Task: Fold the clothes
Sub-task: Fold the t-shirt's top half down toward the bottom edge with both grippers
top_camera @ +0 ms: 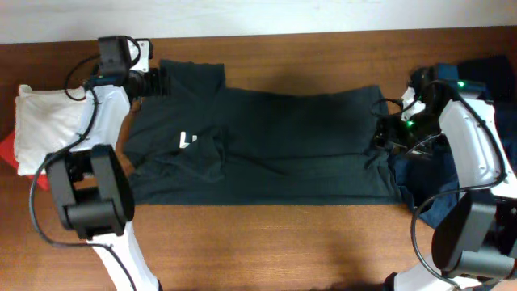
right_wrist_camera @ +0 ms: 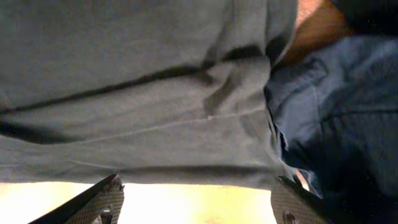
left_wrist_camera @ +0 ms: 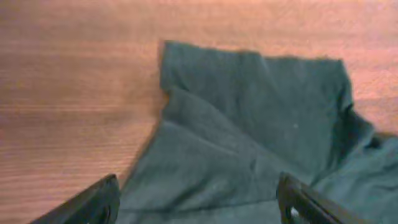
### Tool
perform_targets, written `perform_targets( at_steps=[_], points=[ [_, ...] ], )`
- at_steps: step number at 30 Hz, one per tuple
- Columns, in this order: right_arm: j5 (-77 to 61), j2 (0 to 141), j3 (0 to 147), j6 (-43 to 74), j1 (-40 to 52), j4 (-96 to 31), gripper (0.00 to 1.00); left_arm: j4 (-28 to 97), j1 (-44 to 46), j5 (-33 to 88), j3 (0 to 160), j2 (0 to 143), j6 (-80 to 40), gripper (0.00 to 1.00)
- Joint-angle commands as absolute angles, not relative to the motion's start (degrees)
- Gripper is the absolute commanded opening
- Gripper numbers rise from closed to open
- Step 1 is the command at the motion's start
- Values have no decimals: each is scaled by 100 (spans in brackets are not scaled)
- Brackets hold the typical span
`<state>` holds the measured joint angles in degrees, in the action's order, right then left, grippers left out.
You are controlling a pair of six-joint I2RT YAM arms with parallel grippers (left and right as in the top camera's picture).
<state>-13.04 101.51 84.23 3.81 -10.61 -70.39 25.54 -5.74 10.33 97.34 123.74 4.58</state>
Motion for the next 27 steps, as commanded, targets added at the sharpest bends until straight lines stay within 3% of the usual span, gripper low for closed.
perform_targets(
  at_steps=[1, 7, 8, 9, 11, 12, 13, 15, 18, 23, 27],
  points=[
    [-1354, 10064, 8508, 340, -958, -6932, 79, 1706, -585, 1439, 9762, 12855, 484, 80],
    [-1350, 10064, 8508, 340, -958, -6838, 79, 1203, -523, 1481, 10335, 13716, 126, 79],
    [-1350, 10066, 8508, 340, -958, -6755, 79, 1105, -499, 1535, 10335, 13773, 126, 74],
    [-1352, 10066, 8508, 342, -958, -6661, 78, 1039, -475, 1546, 10335, 13786, 16, 62],
    [-1328, 10095, 8508, 340, -958, -6326, 75, 1057, -475, 1669, 10457, 13764, -220, 23],
    [-1330, 10143, 8508, 340, -958, -6095, 75, 1168, -480, 1809, 10600, 13751, -220, 13],
    [-1330, 10182, 8508, 340, -958, -5940, 75, 1278, -480, 1833, 10698, 13732, -222, 9],
    [-1334, 10355, 8506, 342, -956, -5559, 73, 1745, -480, 1828, 10930, 13694, -220, 8],
    [-1332, 10820, 8508, 340, -867, -4775, 64, 2995, -480, 1828, 11021, 13526, -215, 6],
    [-1140, 11480, 8510, 342, -851, -3140, 74, 4995, -508, 1826, 11021, 13323, -213, 0],
    [-1094, 11771, 8510, 388, -851, -1815, 74, 5760, -515, 1822, 11021, 13314, -167, 1]
  ],
)
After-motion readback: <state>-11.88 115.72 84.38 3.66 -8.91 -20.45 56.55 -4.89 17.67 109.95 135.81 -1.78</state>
